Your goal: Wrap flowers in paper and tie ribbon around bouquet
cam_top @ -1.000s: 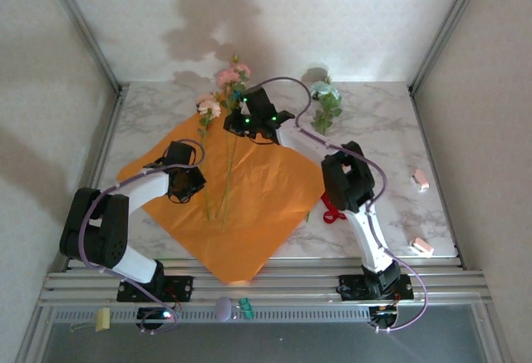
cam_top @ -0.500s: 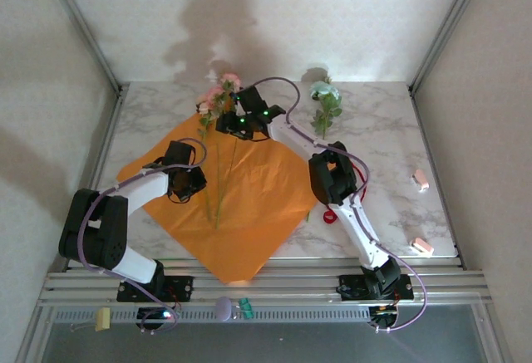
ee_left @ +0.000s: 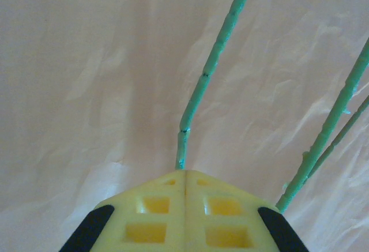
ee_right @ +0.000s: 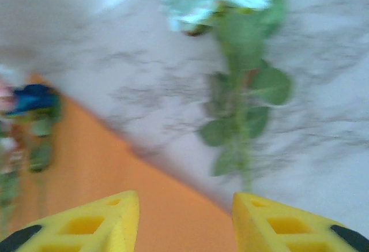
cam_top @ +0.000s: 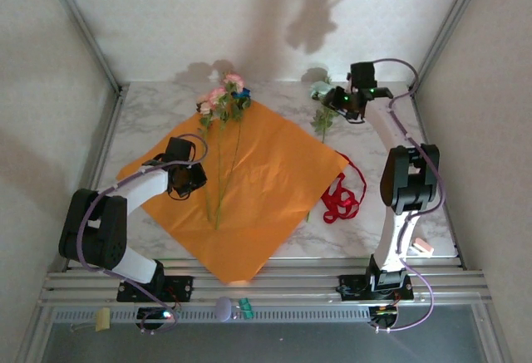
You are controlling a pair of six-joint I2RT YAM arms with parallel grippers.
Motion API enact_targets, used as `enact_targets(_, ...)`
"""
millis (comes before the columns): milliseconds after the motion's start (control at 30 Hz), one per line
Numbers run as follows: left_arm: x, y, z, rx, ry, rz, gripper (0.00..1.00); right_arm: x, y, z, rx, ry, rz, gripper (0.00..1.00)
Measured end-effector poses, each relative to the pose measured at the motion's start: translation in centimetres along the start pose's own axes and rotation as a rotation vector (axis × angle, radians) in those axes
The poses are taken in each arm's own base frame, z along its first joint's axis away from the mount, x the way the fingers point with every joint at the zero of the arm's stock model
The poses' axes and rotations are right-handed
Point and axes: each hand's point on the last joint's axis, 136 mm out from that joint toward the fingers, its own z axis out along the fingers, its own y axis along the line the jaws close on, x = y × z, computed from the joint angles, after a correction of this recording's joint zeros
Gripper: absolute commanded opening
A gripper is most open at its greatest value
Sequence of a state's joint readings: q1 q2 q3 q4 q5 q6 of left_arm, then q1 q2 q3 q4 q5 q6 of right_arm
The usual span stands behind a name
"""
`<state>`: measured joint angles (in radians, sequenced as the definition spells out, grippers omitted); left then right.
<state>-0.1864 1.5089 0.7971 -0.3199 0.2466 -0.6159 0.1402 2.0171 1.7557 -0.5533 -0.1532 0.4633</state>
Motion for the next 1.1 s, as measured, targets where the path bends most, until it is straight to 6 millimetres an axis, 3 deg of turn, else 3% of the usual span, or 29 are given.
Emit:
enact_targets(200, 0.1, 0.1, -0.1, -0.007, 0.008, -0.001, 0.0, 4.2, -3.5, 6.4, 0.152, 0.168, -0.086, 0.46)
enact_targets(333, 0.1, 0.0, -0.1, -0.006, 0.007, 0.0, 0.0, 6.2, -3.8, 8.7, 0.178, 0.247, -0.13, 0.46)
enact_targets(667, -0.3, -0.4, -0.1, -0.004, 0.005, 0.001, 0.0, 6.8, -3.5, 10.3, 0.238, 0.275, -0.171, 0.33)
enact_targets(767, -0.6, -0.6, -0.2, 0.001, 0.0, 0.002, 0.0, 6.8, -4.1, 10.6, 0.269, 0.288, -0.17, 0.23)
enact_targets(900, -0.6, -0.7, -0.2, 0.001, 0.0, 0.003, 0.0, 5.8, -3.8, 10.2, 0.285, 0.272, -0.182, 0.0)
enact_targets(1100, -0.5, -0.5, 0.2, -0.008, 0.01, 0.006, 0.0, 3.9, -4.8, 8.7, 0.375, 0.219, -0.213, 0.0)
